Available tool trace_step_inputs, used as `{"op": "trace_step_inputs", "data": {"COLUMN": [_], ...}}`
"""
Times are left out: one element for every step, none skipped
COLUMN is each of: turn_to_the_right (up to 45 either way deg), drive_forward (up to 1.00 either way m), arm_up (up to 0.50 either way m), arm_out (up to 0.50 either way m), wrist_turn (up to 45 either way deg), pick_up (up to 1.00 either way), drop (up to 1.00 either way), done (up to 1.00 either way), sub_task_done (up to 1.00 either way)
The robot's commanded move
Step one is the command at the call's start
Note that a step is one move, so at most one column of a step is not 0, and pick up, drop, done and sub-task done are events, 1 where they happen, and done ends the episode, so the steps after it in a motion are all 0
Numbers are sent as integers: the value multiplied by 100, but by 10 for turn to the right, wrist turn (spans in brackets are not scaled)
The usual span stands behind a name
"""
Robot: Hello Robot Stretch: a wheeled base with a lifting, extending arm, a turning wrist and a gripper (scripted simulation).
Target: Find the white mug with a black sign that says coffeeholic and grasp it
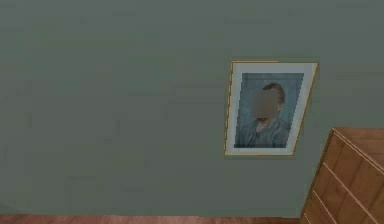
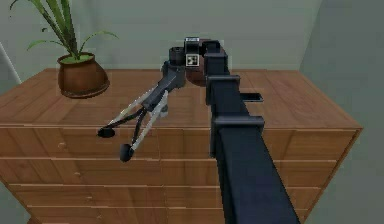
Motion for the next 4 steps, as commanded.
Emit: {"op": "trace_step_inputs", "data": {"turn_to_the_right": [0, 0, 0, 0], "drive_forward": [0, 0, 0, 0], "arm_up": [0, 0, 0, -10], "arm_out": [0, 0, 0, 0], "wrist_turn": [450, 450, 60, 0], "pick_up": [0, 0, 0, 0], "drop": [0, 0, 0, 0], "done": [0, 0, 0, 0], "sub_task_done": [0, 0, 0, 0]}}
